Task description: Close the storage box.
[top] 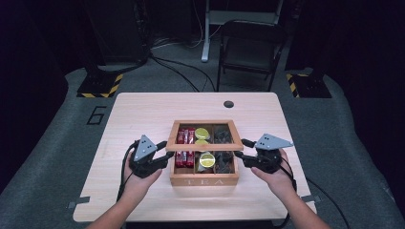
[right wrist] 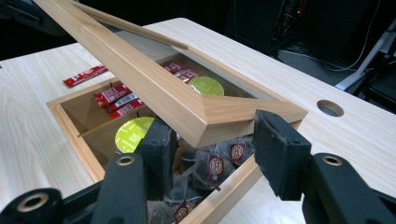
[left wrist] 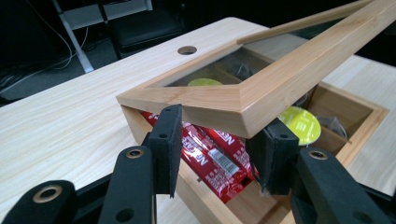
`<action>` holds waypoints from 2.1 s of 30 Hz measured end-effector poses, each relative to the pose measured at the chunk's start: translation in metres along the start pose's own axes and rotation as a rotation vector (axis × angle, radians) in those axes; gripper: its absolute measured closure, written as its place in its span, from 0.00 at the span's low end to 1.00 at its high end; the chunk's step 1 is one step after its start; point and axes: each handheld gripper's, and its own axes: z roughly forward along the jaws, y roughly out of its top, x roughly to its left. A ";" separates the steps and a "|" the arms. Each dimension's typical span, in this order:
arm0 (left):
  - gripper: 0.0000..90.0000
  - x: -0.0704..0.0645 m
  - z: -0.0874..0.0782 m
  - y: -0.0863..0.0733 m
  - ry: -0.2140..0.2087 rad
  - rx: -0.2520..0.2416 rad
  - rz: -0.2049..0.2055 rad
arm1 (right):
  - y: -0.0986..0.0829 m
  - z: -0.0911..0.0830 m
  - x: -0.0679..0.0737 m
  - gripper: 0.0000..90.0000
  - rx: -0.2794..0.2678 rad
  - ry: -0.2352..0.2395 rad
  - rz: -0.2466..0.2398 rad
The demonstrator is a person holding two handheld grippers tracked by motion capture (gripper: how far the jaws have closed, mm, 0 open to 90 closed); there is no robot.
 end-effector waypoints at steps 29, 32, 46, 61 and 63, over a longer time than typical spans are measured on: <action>0.63 -0.014 0.007 -0.046 -0.039 0.041 -0.044 | -0.047 0.001 0.018 0.57 0.022 0.023 0.013; 0.63 -0.014 0.008 -0.048 -0.044 0.045 -0.048 | -0.049 0.002 0.019 0.57 0.024 0.021 0.017; 0.63 -0.016 0.011 -0.060 -0.051 0.069 -0.057 | -0.059 0.005 0.022 0.57 0.057 0.026 0.016; 0.58 -0.019 0.013 -0.065 -0.073 0.096 -0.056 | -0.066 0.012 0.022 0.57 0.103 0.054 0.027; 0.58 -0.019 0.014 -0.066 -0.073 0.093 -0.056 | -0.066 0.012 0.022 0.56 0.106 0.053 0.027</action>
